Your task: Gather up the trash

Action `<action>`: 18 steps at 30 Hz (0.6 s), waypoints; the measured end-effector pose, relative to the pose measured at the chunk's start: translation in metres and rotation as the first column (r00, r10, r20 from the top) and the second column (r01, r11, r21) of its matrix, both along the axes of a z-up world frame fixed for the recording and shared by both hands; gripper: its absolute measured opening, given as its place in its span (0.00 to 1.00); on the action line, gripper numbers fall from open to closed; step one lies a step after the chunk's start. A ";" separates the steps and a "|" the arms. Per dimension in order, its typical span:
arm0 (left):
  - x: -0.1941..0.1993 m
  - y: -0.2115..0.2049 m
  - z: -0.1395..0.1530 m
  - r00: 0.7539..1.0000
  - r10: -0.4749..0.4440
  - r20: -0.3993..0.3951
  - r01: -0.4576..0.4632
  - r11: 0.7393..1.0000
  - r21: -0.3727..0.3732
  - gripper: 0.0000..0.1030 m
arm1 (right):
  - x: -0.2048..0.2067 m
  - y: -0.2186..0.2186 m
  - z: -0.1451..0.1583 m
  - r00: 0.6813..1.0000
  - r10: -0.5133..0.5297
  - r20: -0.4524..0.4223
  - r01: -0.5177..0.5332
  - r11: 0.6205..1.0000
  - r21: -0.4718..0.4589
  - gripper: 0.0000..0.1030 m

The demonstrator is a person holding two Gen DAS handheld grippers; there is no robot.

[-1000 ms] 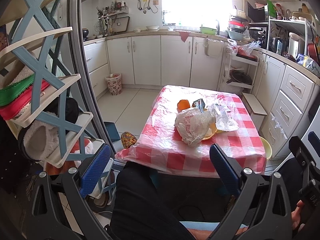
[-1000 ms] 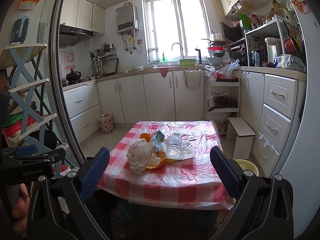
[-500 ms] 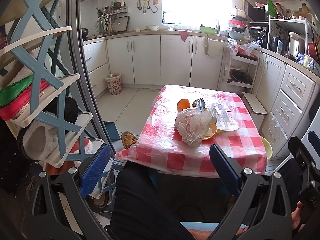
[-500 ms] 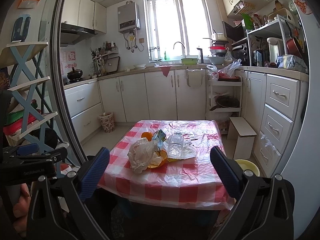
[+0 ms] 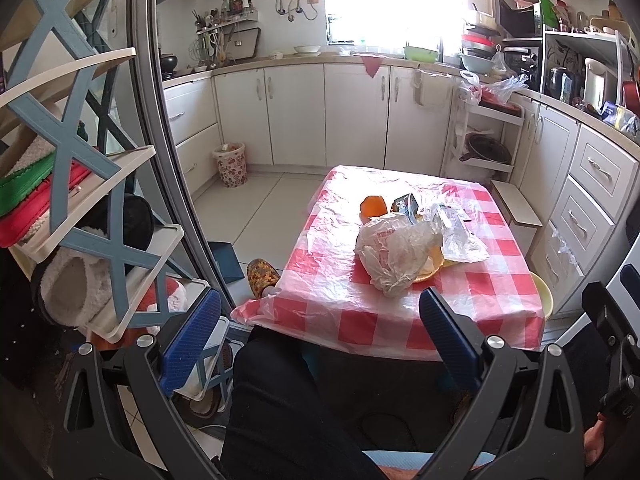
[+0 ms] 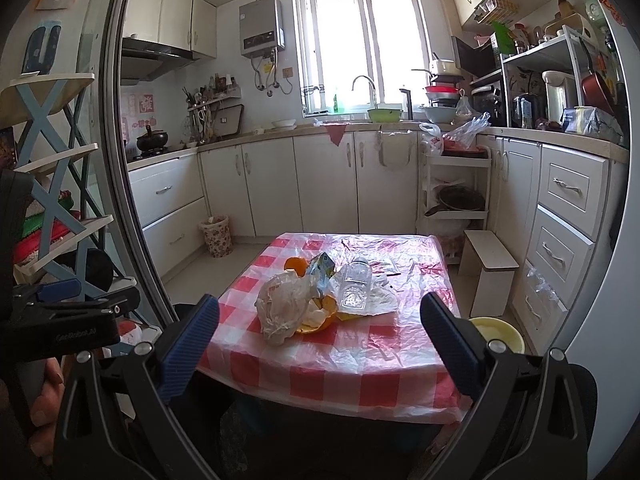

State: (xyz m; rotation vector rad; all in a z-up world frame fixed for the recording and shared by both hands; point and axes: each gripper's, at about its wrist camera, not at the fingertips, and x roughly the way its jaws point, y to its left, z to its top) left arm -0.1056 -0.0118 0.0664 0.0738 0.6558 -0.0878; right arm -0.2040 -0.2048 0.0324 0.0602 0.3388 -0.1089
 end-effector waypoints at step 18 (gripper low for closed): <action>0.081 -0.020 -0.044 0.991 -0.067 -0.116 0.066 0.998 -0.016 0.93 | 0.084 -0.035 -0.022 0.992 0.018 -0.122 -0.019 1.000 -0.004 0.94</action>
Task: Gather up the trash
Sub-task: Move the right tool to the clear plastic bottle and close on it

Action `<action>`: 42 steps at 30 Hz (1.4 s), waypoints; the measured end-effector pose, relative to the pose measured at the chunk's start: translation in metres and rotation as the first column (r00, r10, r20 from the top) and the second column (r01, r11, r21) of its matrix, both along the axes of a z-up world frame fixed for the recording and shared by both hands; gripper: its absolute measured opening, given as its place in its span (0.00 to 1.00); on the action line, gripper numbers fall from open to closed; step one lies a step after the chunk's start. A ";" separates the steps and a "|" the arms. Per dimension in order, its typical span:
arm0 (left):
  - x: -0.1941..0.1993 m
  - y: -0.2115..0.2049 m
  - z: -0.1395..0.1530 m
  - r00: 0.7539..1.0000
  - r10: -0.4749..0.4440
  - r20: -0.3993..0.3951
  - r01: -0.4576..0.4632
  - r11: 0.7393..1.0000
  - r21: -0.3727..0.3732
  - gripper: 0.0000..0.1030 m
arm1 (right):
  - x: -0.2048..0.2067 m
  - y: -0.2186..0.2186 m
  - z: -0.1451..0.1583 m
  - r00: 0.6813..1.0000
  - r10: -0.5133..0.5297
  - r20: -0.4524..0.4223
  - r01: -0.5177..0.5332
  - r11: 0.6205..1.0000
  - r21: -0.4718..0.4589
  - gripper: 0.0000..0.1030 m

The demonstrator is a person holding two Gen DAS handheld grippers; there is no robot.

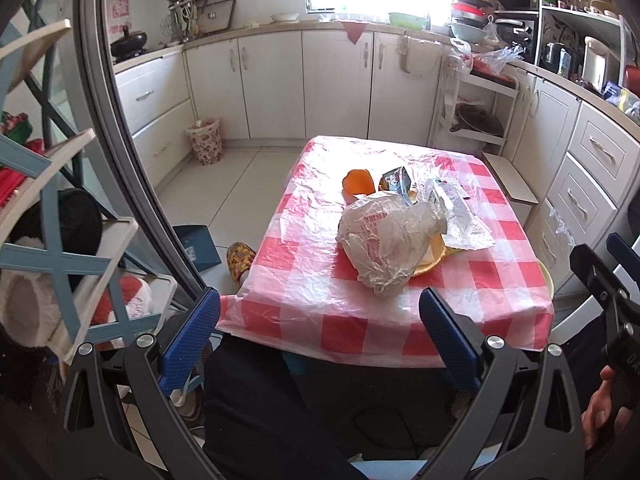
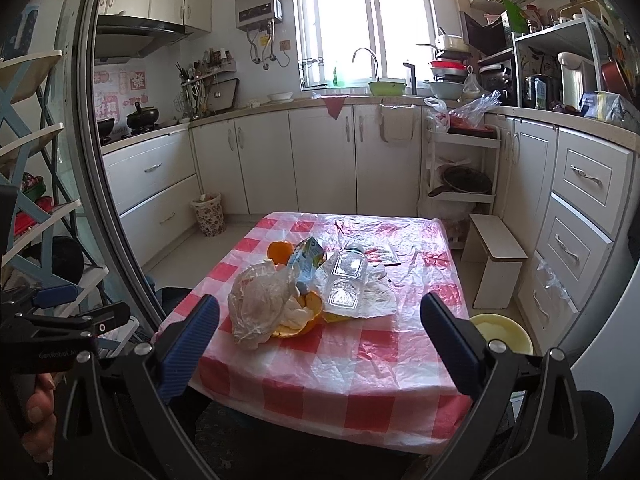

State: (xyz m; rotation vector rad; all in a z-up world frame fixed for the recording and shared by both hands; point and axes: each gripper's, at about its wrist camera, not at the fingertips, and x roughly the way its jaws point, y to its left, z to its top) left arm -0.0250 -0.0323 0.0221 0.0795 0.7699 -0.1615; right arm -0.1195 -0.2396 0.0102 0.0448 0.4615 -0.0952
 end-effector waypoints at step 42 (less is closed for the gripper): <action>0.120 -0.066 -0.118 0.987 -0.105 -0.118 0.096 0.992 -0.080 0.04 | 0.220 -0.078 -0.118 0.908 0.018 -0.418 0.106 0.957 0.271 0.64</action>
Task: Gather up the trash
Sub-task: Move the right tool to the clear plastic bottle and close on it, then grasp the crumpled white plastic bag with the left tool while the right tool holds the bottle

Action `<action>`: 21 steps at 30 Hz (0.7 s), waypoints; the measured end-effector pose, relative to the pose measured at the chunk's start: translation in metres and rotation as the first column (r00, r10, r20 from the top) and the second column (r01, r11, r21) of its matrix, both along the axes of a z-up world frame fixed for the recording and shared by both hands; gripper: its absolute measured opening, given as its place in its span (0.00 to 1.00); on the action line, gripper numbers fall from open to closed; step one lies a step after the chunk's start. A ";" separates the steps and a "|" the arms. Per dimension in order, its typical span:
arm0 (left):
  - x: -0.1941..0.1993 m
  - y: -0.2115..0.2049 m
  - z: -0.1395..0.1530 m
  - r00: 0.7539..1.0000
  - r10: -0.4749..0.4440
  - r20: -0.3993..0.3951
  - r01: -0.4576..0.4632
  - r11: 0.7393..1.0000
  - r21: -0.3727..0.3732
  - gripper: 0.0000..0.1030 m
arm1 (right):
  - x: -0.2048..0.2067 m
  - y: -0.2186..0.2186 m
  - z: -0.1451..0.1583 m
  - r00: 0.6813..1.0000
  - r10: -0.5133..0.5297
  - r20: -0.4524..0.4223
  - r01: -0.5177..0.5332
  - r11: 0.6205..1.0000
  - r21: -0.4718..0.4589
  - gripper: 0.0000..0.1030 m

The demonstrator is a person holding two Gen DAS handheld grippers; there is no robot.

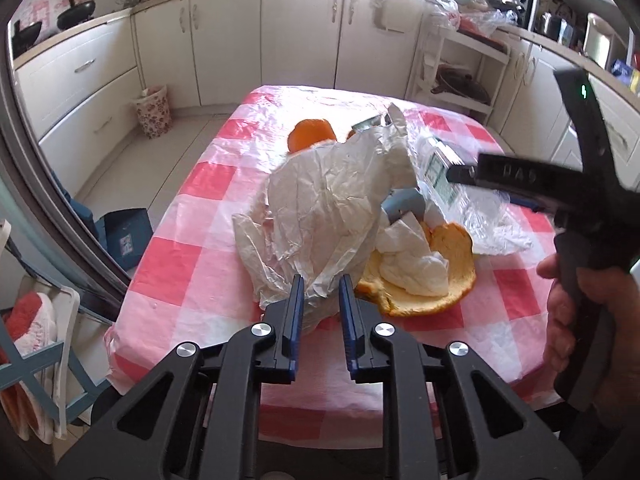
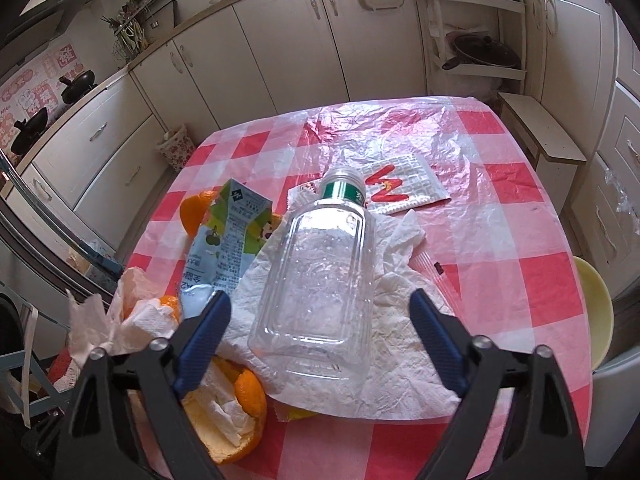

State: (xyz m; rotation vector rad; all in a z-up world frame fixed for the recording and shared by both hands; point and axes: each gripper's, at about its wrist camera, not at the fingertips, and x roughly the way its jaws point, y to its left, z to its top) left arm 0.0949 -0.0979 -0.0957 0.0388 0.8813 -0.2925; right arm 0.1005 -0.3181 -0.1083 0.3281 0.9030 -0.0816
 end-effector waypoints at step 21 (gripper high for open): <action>-0.010 -0.005 0.001 0.980 -0.122 0.158 0.072 0.954 0.290 0.70 | -0.013 -0.018 -0.005 1.000 0.010 0.019 -0.012 0.994 0.107 0.57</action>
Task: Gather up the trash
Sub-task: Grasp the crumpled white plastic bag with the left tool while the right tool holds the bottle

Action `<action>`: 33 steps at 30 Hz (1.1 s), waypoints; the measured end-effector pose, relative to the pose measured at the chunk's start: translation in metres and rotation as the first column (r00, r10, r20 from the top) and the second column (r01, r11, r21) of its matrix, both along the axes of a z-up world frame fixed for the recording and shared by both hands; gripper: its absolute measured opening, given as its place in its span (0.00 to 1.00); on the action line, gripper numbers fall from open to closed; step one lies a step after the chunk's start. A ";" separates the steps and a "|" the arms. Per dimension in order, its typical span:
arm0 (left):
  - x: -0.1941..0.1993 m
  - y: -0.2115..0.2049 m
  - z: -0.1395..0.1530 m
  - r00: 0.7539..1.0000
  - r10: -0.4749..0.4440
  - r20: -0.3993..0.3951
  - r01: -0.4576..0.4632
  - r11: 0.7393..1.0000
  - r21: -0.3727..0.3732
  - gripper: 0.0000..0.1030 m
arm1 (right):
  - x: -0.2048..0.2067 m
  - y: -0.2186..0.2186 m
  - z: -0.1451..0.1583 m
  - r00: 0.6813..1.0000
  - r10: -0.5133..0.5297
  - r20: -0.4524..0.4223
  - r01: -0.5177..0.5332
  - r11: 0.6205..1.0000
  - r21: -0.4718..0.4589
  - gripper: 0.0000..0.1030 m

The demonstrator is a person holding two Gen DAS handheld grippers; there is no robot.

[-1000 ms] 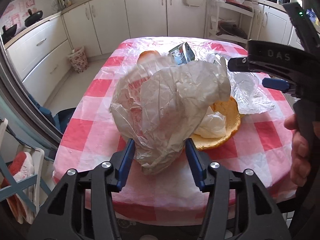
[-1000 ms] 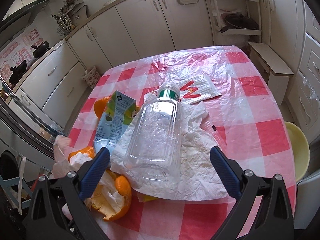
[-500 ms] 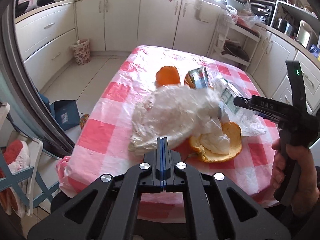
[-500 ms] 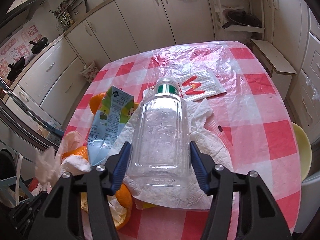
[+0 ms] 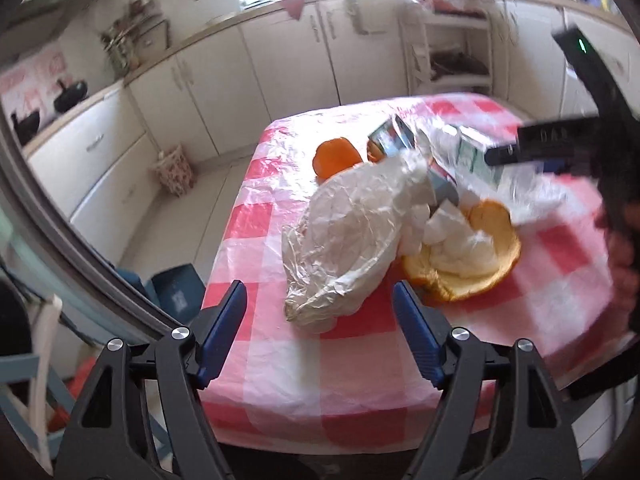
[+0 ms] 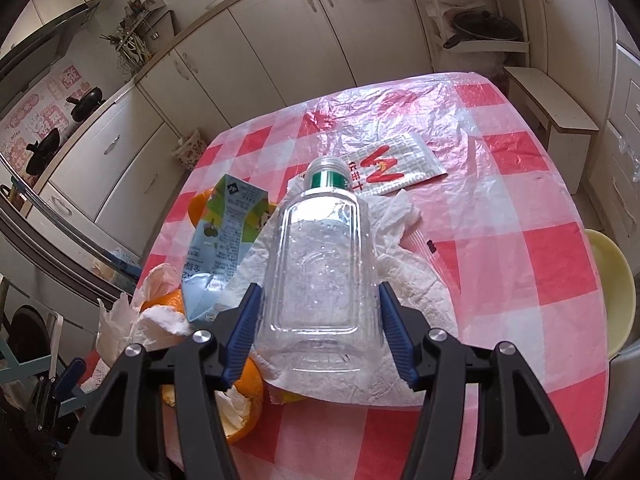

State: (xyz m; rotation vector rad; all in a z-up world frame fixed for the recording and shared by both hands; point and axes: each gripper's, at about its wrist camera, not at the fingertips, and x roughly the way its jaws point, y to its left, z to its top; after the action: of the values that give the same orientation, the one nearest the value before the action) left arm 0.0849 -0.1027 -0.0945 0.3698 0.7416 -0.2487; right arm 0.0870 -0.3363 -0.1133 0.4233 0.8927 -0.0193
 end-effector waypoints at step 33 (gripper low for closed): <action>0.004 -0.011 -0.013 0.989 -0.056 0.136 0.022 0.971 0.239 0.73 | -0.027 -0.014 0.006 0.999 0.020 0.033 -0.021 0.999 0.044 0.56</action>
State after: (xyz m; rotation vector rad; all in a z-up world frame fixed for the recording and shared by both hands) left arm 0.0885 -0.1135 -0.1070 0.6232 0.6254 -0.1692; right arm 0.0602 -0.3503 -0.1072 0.4546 0.8668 0.0261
